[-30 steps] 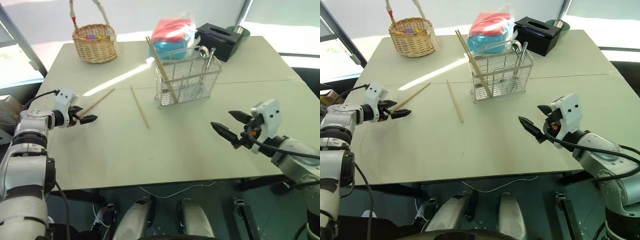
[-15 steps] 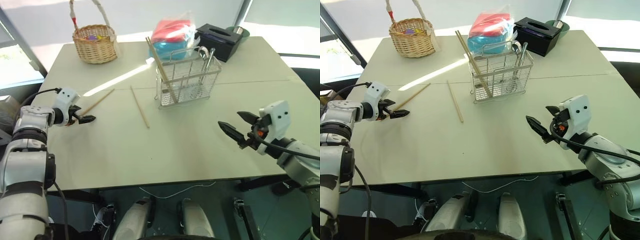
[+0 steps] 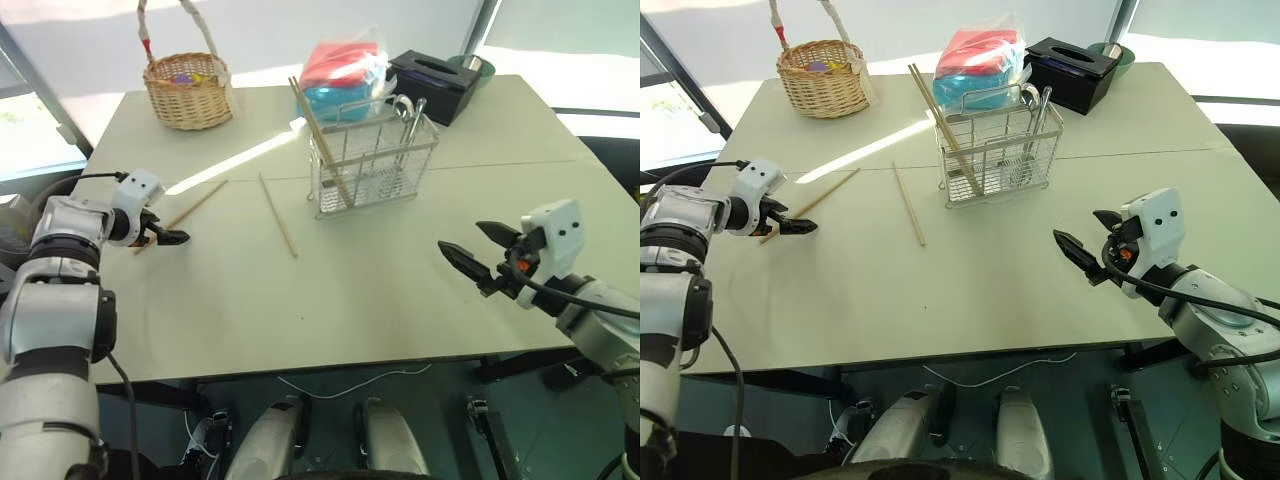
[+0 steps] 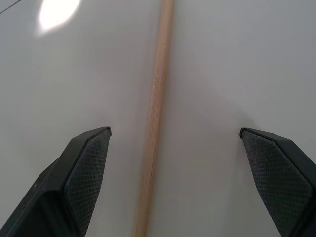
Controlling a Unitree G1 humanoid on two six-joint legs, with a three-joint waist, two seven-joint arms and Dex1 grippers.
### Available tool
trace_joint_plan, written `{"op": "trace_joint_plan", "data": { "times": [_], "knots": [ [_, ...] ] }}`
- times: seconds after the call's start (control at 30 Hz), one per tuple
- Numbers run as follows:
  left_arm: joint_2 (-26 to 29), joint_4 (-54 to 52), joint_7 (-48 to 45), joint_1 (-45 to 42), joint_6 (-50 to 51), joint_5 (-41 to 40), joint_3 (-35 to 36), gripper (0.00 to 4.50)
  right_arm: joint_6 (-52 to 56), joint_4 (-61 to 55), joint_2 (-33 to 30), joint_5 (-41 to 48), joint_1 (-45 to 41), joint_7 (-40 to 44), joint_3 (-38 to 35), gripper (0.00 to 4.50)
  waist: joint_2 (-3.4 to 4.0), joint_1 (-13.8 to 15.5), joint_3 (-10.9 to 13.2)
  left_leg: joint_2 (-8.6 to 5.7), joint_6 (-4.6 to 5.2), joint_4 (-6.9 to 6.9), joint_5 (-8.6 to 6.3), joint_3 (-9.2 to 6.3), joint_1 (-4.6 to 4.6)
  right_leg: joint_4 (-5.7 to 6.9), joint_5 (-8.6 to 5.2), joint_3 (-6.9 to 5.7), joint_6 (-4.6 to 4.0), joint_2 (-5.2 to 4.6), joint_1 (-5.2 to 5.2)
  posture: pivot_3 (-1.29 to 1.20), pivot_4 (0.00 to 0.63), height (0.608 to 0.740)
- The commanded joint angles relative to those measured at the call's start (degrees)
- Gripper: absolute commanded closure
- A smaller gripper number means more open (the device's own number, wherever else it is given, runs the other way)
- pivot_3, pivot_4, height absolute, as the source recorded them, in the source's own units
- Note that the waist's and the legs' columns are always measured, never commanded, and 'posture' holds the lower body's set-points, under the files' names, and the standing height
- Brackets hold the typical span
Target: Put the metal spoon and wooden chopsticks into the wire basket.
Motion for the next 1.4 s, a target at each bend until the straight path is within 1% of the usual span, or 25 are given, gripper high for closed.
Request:
{"op": "trace_joint_plan", "data": {
  "times": [0.03,0.13,0.2,0.23,0.27,0.47,0.77,0.87,0.97,1.13,1.2,1.27,1.37,1.4],
  "knots": [
    [0.52,1.97,0.61,0.3,2.9,0.94,0.23,0.07,-0.68,-0.65,0.02,0.61,-0.86,-0.5,-2.34,0.48,0.0,-0.02,0.0,0.0,0.0,0.0,0.0,0.0,0.0,0.0,0.0,0.0,0.0,0.0,0.0,0.0,0.15,0.721],
    [0.56,1.93,-0.89,1.02,2.73,1.71,-0.45,0.07,-0.59,-0.6,0.03,0.88,-0.96,-0.96,-3.08,0.48,0.0,0.02,0.0,0.0,0.0,0.0,0.0,0.0,0.0,0.0,0.0,0.0,0.0,0.0,0.01,0.0,0.15,0.721],
    [0.5,1.96,-1.24,1.39,2.74,1.92,-0.62,0.61,-0.57,-0.52,-0.04,0.97,-0.9,-1.27,-3.56,0.44,0.0,0.04,0.0,0.0,0.0,0.0,0.0,0.0,0.0,0.0,0.0,0.0,0.0,0.0,0.01,0.0,0.15,0.721],
    [0.47,1.96,-1.22,1.44,2.73,1.93,-0.59,0.98,-0.54,-0.48,-0.06,1.04,-0.88,-1.39,-3.71,0.44,0.0,0.04,-0.01,0.0,0.0,0.0,0.0,0.0,0.0,0.0,0.0,0.0,0.0,0.0,0.01,0.0,0.15,0.721],
    [0.43,1.96,-1.54,1.49,2.7,1.97,-0.63,1.43,-0.49,-0.46,-0.08,1.14,-0.86,-1.49,-3.87,0.44,0.01,0.04,-0.01,0.0,0.0,0.0,0.0,0.0,0.01,0.0,0.0,0.0,0.0,0.0,0.01,0.0,0.15,0.721],
    [0.13,1.98,-2.32,1.55,3.1,2.09,-0.82,4.46,-0.39,-0.33,-0.12,1.55,-0.83,-1.84,-4.23,0.44,0.05,0.1,-0.12,0.0,0.0,0.01,0.0,0.0,0.02,0.04,0.0,0.0,0.0,0.0,0.02,0.0,0.15,0.721],
    [-0.12,1.75,-3.66,1.34,3.82,2.32,-1.1,4.49,-0.74,-0.51,0.74,1.37,-0.67,-2.66,-3.39,0.44,0.04,0.07,-0.16,0.0,0.0,0.02,0.0,0.0,0.02,0.03,0.0,0.0,0.0,-0.01,0.02,0.0,0.15,0.721],
    [-0.15,1.24,-3.9,0.52,4.1,1.14,0.1,4.49,-0.87,-0.97,0.82,1.2,-0.23,-2.68,-3.23,0.44,0.04,0.09,-0.16,0.0,0.0,0.02,0.0,0.0,0.01,0.03,0.0,0.0,0.0,-0.01,0.02,0.0,0.15,0.721],
    [-0.45,-0.2,-3.01,-0.52,1.32,-1.75,3.21,4.49,-1.01,-1.2,0.96,1.08,0.29,-2.88,-3.6,0.44,0.04,0.23,-0.16,0.0,0.0,0.02,0.0,0.0,0.0,0.03,0.0,0.0,0.0,-0.01,0.01,0.0,0.15,0.721],
    [-2.19,-3.78,1.43,-1.71,-6.24,-9.37,11.78,4.49,-1.34,-1.8,1.67,0.86,1.33,-3.47,-3.76,0.44,-0.11,0.76,-0.07,0.0,0.01,0.18,-0.01,-0.08,-0.13,0.02,0.0,-0.07,0.0,0.0,-0.01,0.0,0.15,0.721],
    [-4.0,-6.32,3.42,-1.97,-8.55,-13.39,15.74,4.49,-1.49,-1.98,1.94,0.79,1.63,-3.65,-3.71,0.44,-0.11,0.72,-0.07,0.0,0.13,0.47,-0.09,-0.09,-0.24,0.04,0.01,-0.09,0.02,0.04,0.01,0.0,0.15,0.721],
    [-5.23,-8.03,4.41,-2.05,-8.97,-15.48,17.67,4.49,-1.59,-1.94,2.07,0.77,1.6,-3.85,-3.56,0.44,-0.11,0.72,-0.07,-0.01,0.2,0.65,-0.15,-0.09,-0.28,0.02,0.08,-0.09,0.14,0.04,0.03,0.0,0.15,0.721],
    [-8.92,-12.93,7.72,-2.5,-9.08,-19.99,21.37,4.49,-1.79,-1.79,2.27,0.69,1.36,-4.18,-3.21,0.44,-0.11,0.77,-0.07,-0.03,0.21,0.8,-0.21,-0.08,-0.26,-0.05,0.16,-0.09,0.27,0.05,0.05,0.0,0.15,0.721],
    [-10.53,-15.58,9.15,-2.23,-11.43,-21.36,22.49,4.49,-1.84,-1.79,2.4,0.71,1.29,-4.33,-3.11,0.44,-0.11,0.83,-0.07,-0.03,0.22,0.83,-0.21,-0.08,-0.27,-0.06,0.17,-0.09,0.29,0.05,0.05,0.0,0.15,0.721]
  ]
}}
